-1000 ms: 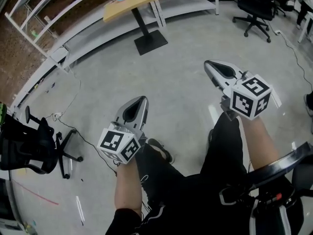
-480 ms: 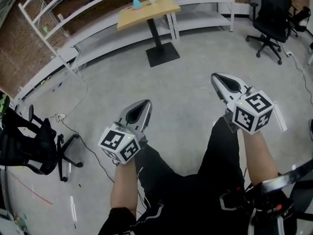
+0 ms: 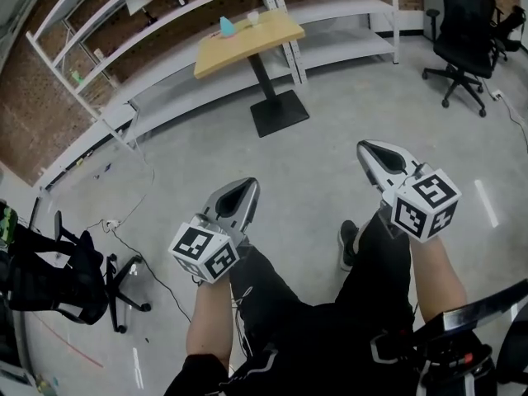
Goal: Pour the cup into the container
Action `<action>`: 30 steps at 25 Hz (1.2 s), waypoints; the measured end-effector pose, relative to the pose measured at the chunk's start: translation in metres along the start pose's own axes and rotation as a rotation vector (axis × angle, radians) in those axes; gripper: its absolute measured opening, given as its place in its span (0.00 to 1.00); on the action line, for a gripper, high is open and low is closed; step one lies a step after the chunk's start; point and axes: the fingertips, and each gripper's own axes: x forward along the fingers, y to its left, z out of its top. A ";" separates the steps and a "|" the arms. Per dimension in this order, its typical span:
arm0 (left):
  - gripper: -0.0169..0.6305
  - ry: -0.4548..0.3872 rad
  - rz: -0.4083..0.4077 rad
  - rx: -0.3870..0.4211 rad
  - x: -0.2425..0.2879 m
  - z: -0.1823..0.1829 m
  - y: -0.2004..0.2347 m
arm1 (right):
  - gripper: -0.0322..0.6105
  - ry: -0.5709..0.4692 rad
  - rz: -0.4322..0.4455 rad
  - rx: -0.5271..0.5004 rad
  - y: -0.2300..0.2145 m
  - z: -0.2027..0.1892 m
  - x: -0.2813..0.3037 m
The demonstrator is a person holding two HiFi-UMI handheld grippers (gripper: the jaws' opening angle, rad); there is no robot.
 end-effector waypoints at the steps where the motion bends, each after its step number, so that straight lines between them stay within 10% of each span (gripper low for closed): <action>1: 0.03 -0.005 -0.004 -0.001 0.009 0.002 0.010 | 0.05 -0.006 -0.005 -0.004 -0.006 0.003 0.010; 30: 0.03 -0.099 0.059 -0.054 0.237 0.017 0.382 | 0.06 -0.022 -0.004 -0.058 -0.165 0.041 0.428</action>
